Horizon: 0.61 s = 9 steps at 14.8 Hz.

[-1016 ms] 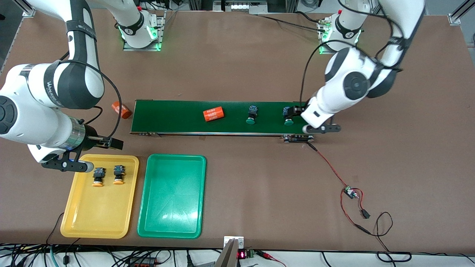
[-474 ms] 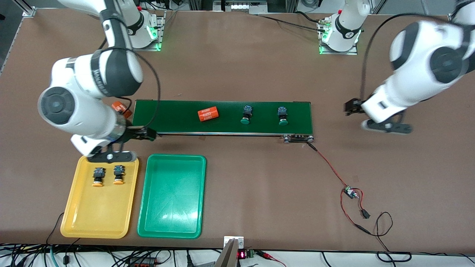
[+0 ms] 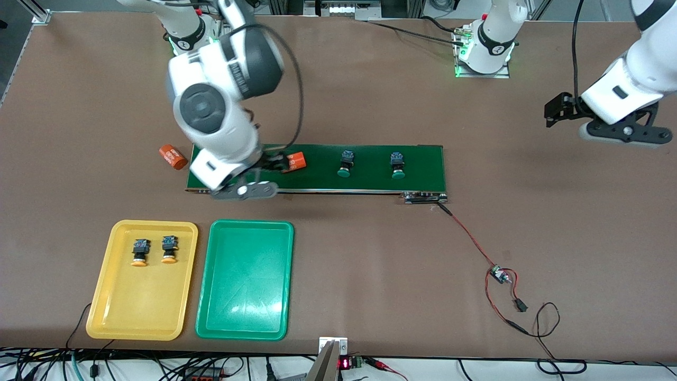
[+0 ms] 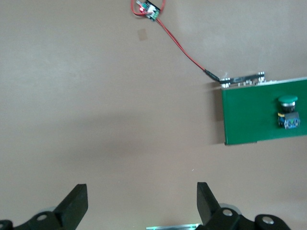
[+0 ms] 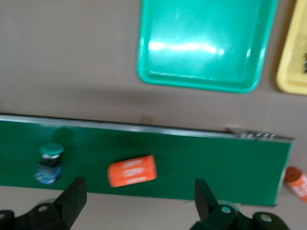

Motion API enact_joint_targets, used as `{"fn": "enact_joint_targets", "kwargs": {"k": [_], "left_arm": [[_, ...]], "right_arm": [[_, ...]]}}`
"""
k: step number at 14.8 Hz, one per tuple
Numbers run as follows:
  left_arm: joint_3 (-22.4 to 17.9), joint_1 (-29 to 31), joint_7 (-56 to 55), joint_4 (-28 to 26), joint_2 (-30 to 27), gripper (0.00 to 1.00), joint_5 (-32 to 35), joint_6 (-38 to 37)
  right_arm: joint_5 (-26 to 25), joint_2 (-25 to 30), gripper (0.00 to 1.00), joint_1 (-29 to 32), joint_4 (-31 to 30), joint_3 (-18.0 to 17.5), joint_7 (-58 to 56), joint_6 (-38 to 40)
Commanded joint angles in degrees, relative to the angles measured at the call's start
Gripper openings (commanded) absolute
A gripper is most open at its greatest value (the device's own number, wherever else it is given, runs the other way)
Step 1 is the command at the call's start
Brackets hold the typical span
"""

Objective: Sort buttons by color to trays
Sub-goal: 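Move the right gripper to the belt while the left gripper withdraws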

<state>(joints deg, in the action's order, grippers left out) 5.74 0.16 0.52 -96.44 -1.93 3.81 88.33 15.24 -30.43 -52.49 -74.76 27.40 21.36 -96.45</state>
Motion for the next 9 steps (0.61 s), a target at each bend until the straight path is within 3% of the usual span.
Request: {"fn": "enact_joint_targets", "kwargs": {"k": [1, 4, 9], "left_arm": [[-0.55, -0.25, -4.38, 1.69, 1.32, 1.00, 1.72, -1.05], [-0.38, -0.25, -4.12, 4.94, 2.46, 1.00, 1.28, 0.34], [-0.64, -0.95, -3.51, 5.04, 2.46, 1.00, 0.33, 2.73]], "right_arm": [[-0.92, -0.15, 1.00, -2.88, -1.35, 0.29, 2.72, -0.15], [-0.57, -1.91, 1.00, -4.99, -1.44, 0.29, 4.82, -0.41], [-0.13, -3.32, 1.00, -9.64, -3.72, 0.20, 12.91, -1.64]]}}
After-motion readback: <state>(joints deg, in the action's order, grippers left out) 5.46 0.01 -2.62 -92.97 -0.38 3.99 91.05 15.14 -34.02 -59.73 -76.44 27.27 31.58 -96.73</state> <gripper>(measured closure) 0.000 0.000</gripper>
